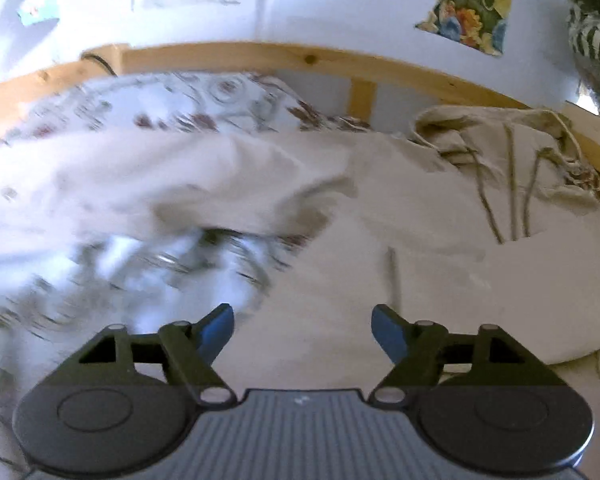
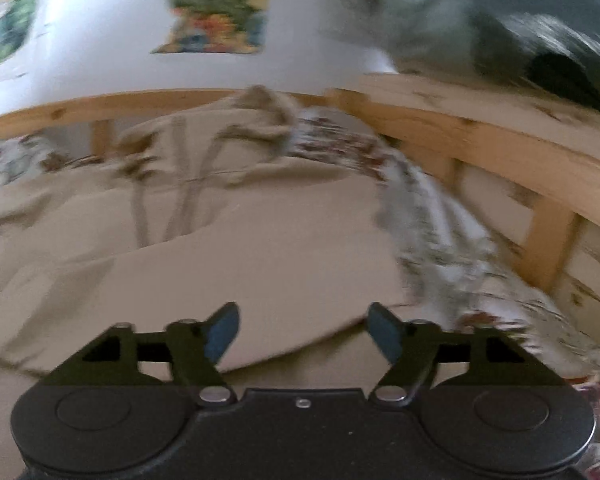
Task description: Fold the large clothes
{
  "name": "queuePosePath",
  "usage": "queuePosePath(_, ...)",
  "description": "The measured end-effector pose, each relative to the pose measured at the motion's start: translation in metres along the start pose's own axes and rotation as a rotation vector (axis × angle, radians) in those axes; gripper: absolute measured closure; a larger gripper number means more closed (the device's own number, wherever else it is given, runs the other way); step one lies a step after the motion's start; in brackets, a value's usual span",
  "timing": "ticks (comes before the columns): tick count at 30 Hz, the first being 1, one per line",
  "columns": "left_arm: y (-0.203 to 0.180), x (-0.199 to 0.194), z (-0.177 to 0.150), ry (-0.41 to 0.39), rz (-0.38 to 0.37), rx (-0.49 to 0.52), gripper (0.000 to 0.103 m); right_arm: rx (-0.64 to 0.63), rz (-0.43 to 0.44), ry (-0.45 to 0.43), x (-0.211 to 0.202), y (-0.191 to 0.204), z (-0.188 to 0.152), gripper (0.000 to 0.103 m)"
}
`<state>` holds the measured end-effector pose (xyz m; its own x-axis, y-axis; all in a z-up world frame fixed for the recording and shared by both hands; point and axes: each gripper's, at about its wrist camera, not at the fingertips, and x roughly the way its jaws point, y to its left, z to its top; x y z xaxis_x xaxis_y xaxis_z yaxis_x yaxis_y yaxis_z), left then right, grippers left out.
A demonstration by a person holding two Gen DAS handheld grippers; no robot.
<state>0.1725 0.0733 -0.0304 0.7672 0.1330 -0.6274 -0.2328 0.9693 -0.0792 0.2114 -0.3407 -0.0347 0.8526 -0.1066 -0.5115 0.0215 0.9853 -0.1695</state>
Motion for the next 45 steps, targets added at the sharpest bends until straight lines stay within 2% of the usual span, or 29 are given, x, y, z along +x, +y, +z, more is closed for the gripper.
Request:
queuePosePath(1,0.008,-0.006,0.005,0.001,0.019,0.004,0.017,-0.025,0.028,-0.011,-0.001,0.015,0.0,0.019)
queuePosePath(2,0.016,-0.012,0.01,-0.005,0.045,0.003,0.01,-0.039,0.053,-0.015,-0.001,0.027,0.001,0.017)
queuePosePath(3,0.026,-0.02,0.016,-0.02,0.069,0.002,0.003,-0.045,0.081,-0.016,0.002,0.043,0.004,0.016)
queuePosePath(4,0.036,-0.027,0.02,-0.042,0.08,0.0,0.0,-0.043,0.099,-0.013,0.006,0.056,0.007,0.016)
queuePosePath(7,0.07,-0.048,0.033,-0.132,0.095,-0.02,0.001,-0.011,0.145,0.012,0.029,0.105,0.022,0.016)
queuePosePath(11,0.11,-0.047,0.055,-0.183,0.23,-0.016,0.0,0.019,0.153,0.078,0.062,0.152,0.042,0.016)
queuePosePath(13,0.132,-0.038,0.063,-0.188,0.315,-0.025,0.0,-0.035,0.164,0.103,0.073,0.174,0.042,0.016)
queuePosePath(14,0.143,-0.032,0.067,-0.188,0.357,-0.023,0.0,-0.078,0.167,0.133,0.081,0.183,0.039,0.012)
queuePosePath(16,0.162,-0.019,0.071,-0.18,0.421,-0.014,0.0,-0.187,0.197,0.241,0.099,0.202,0.025,0.009)
queuePosePath(17,0.171,-0.01,0.073,-0.172,0.444,-0.014,0.0,-0.203,0.197,0.245,0.103,0.206,0.019,0.008)
queuePosePath(21,0.2,0.008,0.073,-0.099,0.5,-0.048,0.0,-0.109,0.227,0.144,0.082,0.188,0.017,0.009)
queuePosePath(23,0.209,0.015,0.072,-0.079,0.506,-0.046,0.0,-0.07,0.237,0.09,0.064,0.176,0.016,0.007)
queuePosePath(26,0.22,0.025,0.074,-0.025,0.501,-0.046,0.001,-0.041,0.252,0.053,0.029,0.158,0.009,0.006)
queuePosePath(28,0.227,0.024,0.076,-0.04,0.472,-0.066,0.006,-0.015,0.26,0.039,0.005,0.145,0.001,0.003)
queuePosePath(30,0.231,0.02,0.08,-0.069,0.449,-0.08,0.03,0.007,0.262,0.028,-0.023,0.132,-0.012,0.002)
queuePosePath(31,0.231,0.018,0.081,-0.074,0.439,-0.088,0.038,0.016,0.257,0.027,-0.033,0.127,-0.017,0.002)
queuePosePath(32,0.232,0.017,0.083,-0.071,0.42,-0.092,0.058,0.028,0.249,0.028,-0.046,0.121,-0.024,0.002)
queuePosePath(33,0.234,0.017,0.086,-0.066,0.395,-0.096,0.093,0.034,0.246,0.031,-0.055,0.117,-0.029,0.002)
queuePosePath(34,0.236,0.017,0.089,-0.059,0.388,-0.106,0.103,0.035,0.244,0.035,-0.063,0.114,-0.034,0.002)
queuePosePath(36,0.235,0.013,0.095,-0.064,0.368,-0.124,0.103,0.031,0.245,0.045,-0.075,0.108,-0.042,0.002)
queuePosePath(40,0.22,-0.017,0.113,-0.127,0.298,-0.139,0.103,0.049,0.245,0.048,-0.091,0.097,-0.048,0.002)
queuePosePath(45,0.156,-0.08,0.154,-0.201,0.087,-0.034,0.103,0.081,0.251,0.018,-0.102,0.085,-0.047,0.002)
